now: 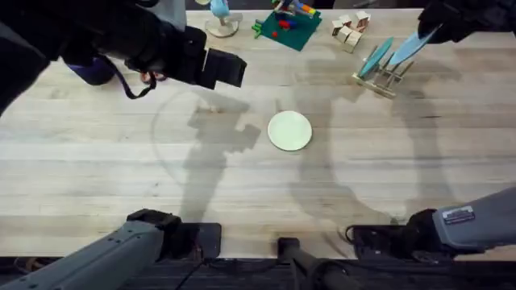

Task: Pick up the plates from the table one by one and place each into a slot on the dish rack.

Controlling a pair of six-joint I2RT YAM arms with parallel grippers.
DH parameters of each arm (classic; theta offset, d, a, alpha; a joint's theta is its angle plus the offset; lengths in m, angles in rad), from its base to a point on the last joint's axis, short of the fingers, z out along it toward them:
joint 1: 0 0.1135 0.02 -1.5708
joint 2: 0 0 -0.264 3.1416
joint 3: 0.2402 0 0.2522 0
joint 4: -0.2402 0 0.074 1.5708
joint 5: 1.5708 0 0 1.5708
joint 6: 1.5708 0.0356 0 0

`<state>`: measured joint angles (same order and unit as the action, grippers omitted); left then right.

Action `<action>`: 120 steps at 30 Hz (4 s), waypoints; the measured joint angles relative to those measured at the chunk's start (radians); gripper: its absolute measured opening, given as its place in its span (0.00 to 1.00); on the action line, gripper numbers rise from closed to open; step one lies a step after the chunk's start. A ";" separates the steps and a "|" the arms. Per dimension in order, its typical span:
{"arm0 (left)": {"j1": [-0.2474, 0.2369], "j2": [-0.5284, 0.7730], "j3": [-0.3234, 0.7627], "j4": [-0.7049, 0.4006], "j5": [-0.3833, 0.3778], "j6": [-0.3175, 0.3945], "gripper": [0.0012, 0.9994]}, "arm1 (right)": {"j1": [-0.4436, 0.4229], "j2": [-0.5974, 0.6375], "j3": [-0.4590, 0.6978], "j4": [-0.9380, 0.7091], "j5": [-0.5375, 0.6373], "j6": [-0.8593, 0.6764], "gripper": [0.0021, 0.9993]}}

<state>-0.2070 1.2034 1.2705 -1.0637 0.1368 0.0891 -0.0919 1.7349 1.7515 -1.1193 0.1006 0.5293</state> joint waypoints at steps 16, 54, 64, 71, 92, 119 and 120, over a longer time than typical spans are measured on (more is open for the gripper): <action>0.000 0.000 0.000 0.000 0.000 0.000 1.00 | -0.009 0.067 0.000 0.041 -0.042 -0.039 0.03; 0.000 0.000 0.000 0.000 0.000 -0.019 1.00 | -0.009 0.155 0.000 0.098 -0.037 -0.040 0.03; 0.000 0.000 0.000 0.000 0.000 -0.019 1.00 | -0.009 0.156 0.000 0.094 -0.037 -0.040 0.03; 0.000 0.000 0.000 -0.001 0.000 -0.020 0.99 | -0.009 0.175 0.000 0.095 -0.037 -0.040 0.03; 0.000 0.000 0.000 -0.002 0.000 -0.022 1.00 | -0.009 0.178 0.000 0.095 -0.037 -0.039 0.09; 0.000 0.000 0.000 -0.003 0.000 -0.022 1.00 | -0.009 0.178 0.000 0.095 -0.037 -0.039 0.26; 0.000 0.000 0.000 -0.004 0.000 -0.022 1.00 | -0.009 0.178 0.000 0.095 -0.037 -0.039 0.28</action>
<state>-0.2070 1.2034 1.2705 -1.0677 0.1368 0.0669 -0.1013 1.9125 1.7519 -1.0245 0.0631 0.4900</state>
